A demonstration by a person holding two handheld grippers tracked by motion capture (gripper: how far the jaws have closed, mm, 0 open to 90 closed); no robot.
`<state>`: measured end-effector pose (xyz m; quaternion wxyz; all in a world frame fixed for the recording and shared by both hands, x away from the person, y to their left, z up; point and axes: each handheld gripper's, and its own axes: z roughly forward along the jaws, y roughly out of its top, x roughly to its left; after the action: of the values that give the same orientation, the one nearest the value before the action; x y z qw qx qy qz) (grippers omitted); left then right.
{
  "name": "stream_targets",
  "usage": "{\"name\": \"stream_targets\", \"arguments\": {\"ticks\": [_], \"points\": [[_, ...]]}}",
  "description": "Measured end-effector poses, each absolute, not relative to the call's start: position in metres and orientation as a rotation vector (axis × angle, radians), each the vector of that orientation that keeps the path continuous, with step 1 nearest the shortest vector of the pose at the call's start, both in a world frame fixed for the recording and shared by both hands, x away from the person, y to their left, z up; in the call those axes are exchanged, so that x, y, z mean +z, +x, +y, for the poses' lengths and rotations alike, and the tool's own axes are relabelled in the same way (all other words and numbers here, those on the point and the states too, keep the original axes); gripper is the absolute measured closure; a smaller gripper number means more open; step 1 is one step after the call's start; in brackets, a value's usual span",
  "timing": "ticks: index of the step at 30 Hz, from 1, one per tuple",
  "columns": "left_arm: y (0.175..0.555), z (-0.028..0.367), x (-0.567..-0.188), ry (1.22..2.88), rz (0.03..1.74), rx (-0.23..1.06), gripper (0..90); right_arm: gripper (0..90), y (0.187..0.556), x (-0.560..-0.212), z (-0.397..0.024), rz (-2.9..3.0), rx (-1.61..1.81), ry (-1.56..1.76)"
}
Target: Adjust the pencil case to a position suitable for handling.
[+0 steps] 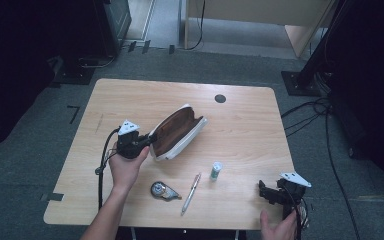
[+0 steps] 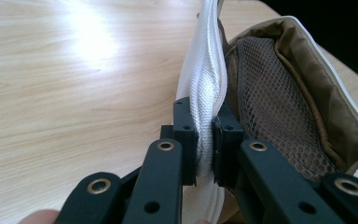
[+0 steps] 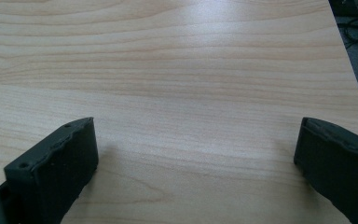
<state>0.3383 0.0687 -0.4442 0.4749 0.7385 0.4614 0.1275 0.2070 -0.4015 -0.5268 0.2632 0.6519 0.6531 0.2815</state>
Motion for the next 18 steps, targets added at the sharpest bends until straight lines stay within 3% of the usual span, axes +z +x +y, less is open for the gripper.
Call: {"name": "stream_targets", "arguments": {"ticks": [10, 18], "points": [[0.337, 0.042, -0.447, 1.783, 1.133, 0.311, 83.8, 0.0, 0.207, -0.527, -0.401, 1.763, 0.764, 1.765], [0.329, 0.016, -0.451, 1.756, 1.197, 0.41, 83.8, 0.0, 0.207, -0.527, -0.401, 1.763, 0.763, 1.766]]}}
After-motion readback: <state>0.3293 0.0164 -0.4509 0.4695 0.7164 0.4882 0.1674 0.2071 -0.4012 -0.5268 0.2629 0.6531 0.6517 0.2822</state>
